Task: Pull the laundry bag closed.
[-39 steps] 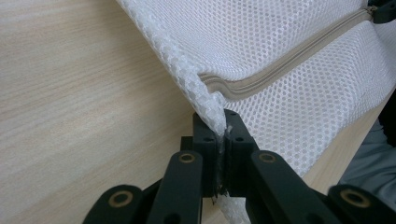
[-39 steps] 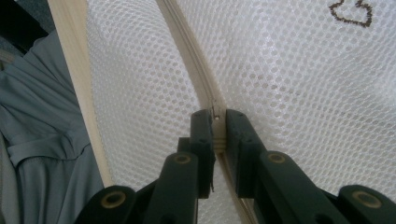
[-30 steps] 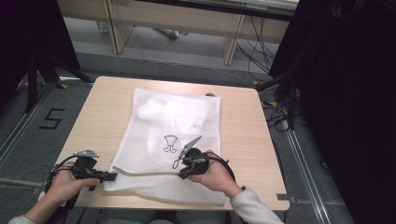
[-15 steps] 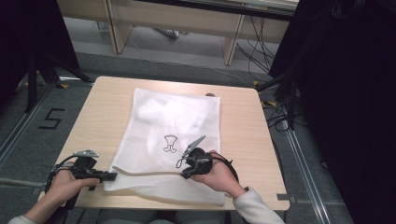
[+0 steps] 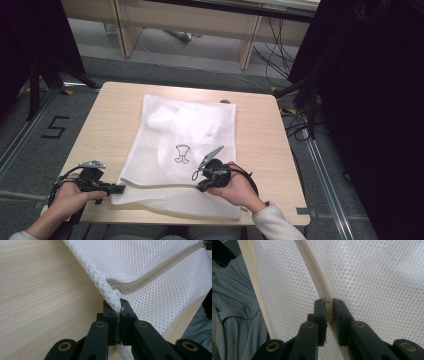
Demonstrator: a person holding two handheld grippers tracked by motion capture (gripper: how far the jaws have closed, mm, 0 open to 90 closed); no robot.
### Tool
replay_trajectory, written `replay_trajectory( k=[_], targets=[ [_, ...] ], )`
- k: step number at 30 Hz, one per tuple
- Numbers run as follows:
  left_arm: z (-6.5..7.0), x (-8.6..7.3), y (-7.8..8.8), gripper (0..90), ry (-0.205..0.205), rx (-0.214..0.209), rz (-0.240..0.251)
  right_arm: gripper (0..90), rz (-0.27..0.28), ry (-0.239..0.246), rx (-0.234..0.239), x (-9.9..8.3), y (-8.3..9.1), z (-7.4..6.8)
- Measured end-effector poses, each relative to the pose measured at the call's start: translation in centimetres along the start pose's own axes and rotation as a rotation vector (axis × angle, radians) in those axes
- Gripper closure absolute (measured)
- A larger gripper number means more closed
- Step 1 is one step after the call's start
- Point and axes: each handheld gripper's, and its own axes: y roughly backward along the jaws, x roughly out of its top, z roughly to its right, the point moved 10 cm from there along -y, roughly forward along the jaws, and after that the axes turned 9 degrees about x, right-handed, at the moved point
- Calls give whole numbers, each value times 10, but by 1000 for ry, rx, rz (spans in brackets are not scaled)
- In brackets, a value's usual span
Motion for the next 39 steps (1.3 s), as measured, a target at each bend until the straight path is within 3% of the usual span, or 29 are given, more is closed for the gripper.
replay_trajectory(
  k=[12, 14, 15, 23, 39],
  targets=[
    [0, 0, 0, 854, 0, 2, -2, 823, -1, -3, -3, -4, 3, 1],
    [0, 0, 0, 854, 1, 0, -1, 823, 3, -10, 0, -5, 4, 1],
    [0, 0, 0, 854, -1, 1, -1, 823, -3, -44, 4, -7, 5, -1],
    [0, 0, 0, 853, 3, -1, -1, 823, -2, -27, -6, -10, 7, 2],
    [0, 0, 0, 854, -2, 3, -1, 823, -1, -55, -3, -18, 10, 3]
  ],
)
